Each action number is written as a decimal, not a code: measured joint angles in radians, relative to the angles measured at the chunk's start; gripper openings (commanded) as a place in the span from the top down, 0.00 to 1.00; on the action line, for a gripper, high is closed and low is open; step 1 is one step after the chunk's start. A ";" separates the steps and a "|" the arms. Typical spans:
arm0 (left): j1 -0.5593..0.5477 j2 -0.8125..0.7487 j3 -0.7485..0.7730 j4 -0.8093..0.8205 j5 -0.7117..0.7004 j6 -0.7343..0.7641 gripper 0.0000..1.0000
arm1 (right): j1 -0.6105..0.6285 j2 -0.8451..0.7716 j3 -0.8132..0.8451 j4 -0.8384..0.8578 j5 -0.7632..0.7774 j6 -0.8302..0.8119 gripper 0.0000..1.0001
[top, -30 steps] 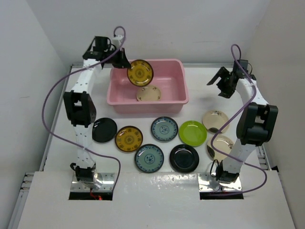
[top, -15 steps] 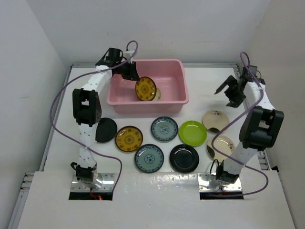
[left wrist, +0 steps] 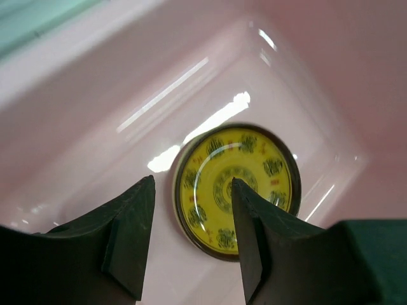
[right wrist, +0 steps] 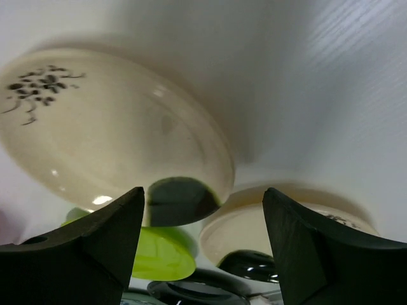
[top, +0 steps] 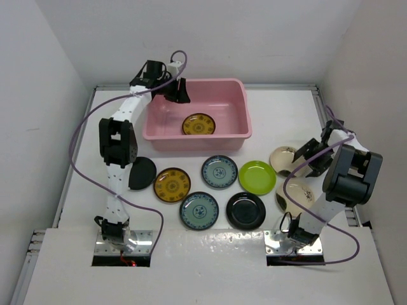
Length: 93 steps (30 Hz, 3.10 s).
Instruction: Place the plates into the plastic bin on the countertop
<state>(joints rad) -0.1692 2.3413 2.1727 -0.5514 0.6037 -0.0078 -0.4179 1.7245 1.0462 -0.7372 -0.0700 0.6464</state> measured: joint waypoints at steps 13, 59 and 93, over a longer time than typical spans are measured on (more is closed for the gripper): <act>0.080 -0.054 0.048 0.019 -0.067 0.022 0.43 | -0.049 0.087 -0.052 0.143 -0.069 -0.019 0.89; 0.526 -0.470 -0.702 -0.354 0.077 0.671 0.33 | 0.741 0.605 0.983 0.108 -0.282 -0.113 1.00; 0.452 -0.337 -0.866 -0.486 -0.076 0.719 1.00 | 0.723 0.348 0.940 0.248 -0.163 -0.204 0.14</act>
<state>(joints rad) 0.2829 2.0045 1.3064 -1.0378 0.5278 0.7116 0.3050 2.0720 1.9858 -0.4892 -0.2333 0.4427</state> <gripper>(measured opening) 0.010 0.864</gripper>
